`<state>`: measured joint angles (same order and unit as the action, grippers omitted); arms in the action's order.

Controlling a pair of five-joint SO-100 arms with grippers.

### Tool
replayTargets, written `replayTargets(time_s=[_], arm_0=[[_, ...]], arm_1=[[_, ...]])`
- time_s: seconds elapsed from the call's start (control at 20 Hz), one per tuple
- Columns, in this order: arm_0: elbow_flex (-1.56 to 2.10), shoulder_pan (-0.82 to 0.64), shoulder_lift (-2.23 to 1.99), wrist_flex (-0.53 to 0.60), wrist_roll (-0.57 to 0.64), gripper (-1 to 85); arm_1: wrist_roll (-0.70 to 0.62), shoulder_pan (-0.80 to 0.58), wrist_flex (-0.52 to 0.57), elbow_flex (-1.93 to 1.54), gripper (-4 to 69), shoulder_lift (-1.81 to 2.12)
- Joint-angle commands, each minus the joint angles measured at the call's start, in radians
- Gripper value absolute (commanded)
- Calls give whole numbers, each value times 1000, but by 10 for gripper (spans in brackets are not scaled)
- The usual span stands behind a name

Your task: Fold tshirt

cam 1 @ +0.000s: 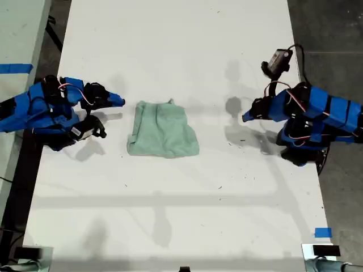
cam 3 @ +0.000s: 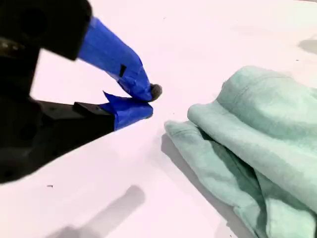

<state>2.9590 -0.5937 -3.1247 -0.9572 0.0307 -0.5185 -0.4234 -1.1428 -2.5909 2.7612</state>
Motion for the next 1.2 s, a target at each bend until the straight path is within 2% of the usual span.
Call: replayTargets(time_s=[0.0, 0.1, 0.15, 0.25, 0.35, 0.45, 0.6, 0.85, 1.15], arm_0=[[103, 44, -233, -12, -44, 1], [218, 80, -477, -120, -106, 1], [221, 87, -433, -115, -106, 1], [221, 121, -469, -135, -98, 10], [222, 173, -474, -141, -107, 81], [222, 224, -474, -143, -107, 112], [222, 367, -474, -143, -107, 128], [222, 506, -474, -143, -107, 128], [222, 520, -474, -143, -107, 128]], arm_1=[[106, 71, 78, -143, -13, 170], [212, 103, 86, -287, -13, 331], [272, 107, 54, -364, -13, 446], [368, 115, -101, -486, -12, 729], [453, 114, -112, -482, 4, 690], [229, 101, -109, -483, 29, 726], [-304, 97, -112, -482, 32, 726], [-295, 101, -117, -480, 19, 726], [-295, 101, -117, -480, 18, 726]])
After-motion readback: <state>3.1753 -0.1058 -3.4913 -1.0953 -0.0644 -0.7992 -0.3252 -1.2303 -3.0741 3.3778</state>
